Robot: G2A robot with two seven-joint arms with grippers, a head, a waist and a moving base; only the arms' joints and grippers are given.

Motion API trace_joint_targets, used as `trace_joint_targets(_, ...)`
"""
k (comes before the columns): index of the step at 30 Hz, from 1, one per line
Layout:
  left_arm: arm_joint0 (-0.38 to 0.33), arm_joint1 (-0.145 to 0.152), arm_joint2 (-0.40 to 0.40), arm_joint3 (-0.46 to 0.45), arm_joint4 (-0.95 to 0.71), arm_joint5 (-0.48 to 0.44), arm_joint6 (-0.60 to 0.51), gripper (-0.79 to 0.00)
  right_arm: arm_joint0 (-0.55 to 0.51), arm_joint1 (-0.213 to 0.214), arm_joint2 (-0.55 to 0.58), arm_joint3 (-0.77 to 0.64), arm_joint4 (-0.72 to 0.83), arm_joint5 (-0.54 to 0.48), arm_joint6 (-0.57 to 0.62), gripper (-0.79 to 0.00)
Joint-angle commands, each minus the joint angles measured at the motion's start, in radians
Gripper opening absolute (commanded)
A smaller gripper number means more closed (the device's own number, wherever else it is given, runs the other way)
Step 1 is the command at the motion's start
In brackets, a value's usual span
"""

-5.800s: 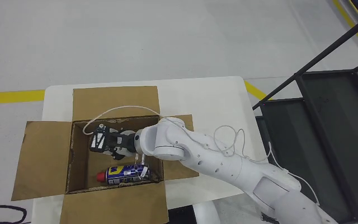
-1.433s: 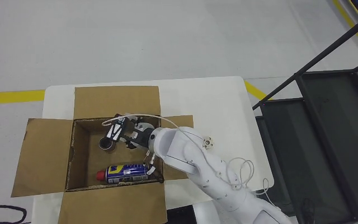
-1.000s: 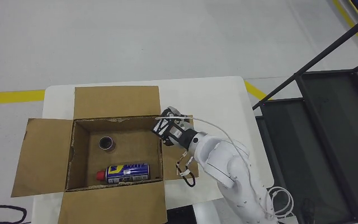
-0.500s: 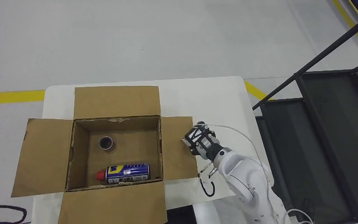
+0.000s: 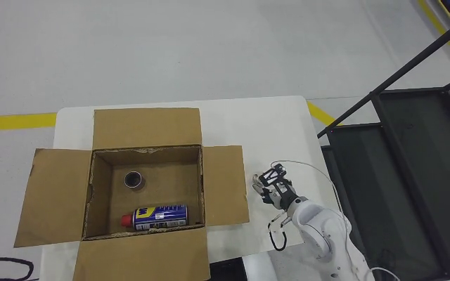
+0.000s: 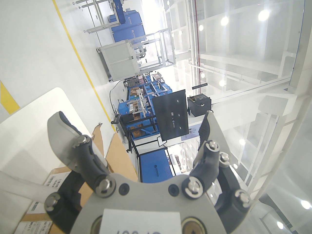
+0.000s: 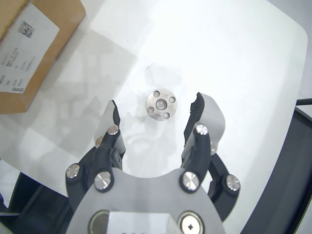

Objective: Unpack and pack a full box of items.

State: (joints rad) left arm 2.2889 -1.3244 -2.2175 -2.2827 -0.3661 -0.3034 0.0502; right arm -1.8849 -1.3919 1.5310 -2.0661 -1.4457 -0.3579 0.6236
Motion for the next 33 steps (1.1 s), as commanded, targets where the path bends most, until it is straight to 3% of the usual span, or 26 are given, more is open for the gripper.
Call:
trace_joint_targets(1,0.000,0.000,0.000,0.000,0.000,0.000,0.000,0.000,0.023,0.002,-0.006,0.041,0.002,0.005,0.000,-0.203)
trace_joint_targets(16,0.000,0.000,0.000,0.000,0.000,0.000,0.000,0.000,0.120,0.009,-0.039,0.215,0.049,0.073,-0.015,-0.114)
trace_joint_targets(33,0.000,0.000,0.000,0.000,0.000,0.000,0.000,0.000,0.119,0.018,-0.054,0.237,0.080,0.148,-0.037,-0.151)
